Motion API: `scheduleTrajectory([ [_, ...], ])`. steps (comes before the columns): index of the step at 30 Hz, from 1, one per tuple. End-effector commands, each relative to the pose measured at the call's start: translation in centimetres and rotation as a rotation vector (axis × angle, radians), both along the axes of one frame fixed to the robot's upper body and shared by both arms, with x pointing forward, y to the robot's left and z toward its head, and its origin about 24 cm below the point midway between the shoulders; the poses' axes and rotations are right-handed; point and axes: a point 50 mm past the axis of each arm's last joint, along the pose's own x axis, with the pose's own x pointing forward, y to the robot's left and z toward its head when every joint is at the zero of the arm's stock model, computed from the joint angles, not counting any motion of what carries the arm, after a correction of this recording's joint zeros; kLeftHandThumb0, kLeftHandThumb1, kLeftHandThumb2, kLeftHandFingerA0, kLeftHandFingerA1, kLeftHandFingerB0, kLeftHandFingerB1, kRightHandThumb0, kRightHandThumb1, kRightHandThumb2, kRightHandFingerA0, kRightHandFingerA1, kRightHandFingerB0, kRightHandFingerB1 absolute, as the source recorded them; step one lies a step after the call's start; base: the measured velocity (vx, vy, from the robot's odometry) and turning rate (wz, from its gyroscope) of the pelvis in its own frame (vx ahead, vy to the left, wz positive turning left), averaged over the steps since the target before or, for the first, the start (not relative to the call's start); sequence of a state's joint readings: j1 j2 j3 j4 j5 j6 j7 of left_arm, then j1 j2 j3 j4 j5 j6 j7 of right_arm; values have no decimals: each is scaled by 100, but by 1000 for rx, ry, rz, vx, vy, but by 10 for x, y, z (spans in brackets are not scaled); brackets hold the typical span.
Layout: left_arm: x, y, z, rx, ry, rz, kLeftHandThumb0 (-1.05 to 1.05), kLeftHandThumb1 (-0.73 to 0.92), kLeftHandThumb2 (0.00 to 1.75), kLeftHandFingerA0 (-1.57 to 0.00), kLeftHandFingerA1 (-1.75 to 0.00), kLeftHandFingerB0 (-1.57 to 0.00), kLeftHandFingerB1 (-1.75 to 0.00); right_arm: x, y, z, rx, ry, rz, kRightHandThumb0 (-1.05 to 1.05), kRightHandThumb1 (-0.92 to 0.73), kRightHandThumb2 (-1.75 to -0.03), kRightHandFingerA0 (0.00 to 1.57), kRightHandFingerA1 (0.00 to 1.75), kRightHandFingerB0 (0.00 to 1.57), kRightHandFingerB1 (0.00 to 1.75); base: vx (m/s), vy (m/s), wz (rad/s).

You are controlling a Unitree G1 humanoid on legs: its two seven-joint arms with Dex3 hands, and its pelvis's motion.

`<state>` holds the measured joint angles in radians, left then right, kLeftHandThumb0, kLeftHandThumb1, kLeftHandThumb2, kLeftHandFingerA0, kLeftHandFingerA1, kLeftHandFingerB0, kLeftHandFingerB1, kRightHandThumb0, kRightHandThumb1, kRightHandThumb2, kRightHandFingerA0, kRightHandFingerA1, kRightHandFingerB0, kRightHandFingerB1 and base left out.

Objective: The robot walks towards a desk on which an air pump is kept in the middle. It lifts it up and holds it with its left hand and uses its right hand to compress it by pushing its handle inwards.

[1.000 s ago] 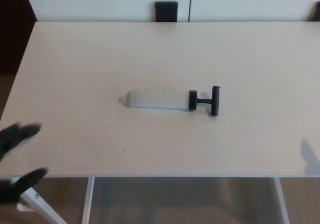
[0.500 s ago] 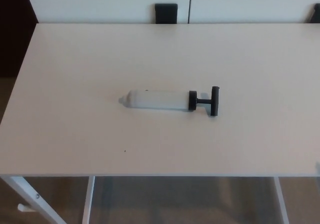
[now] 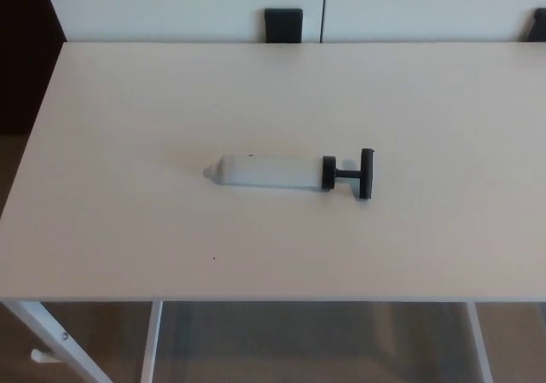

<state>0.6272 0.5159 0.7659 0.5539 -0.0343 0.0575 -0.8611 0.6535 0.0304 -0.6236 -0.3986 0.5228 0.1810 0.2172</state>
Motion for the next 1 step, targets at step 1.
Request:
scheduleTrajectory([
  [1,-39,-6,-23,-464,-193,239,-48,80,63,-41,-40,-32,-31,-52,-35,-35,-23,370,156,-26,-79,-123,16,57,9,53,0,0,0],
])
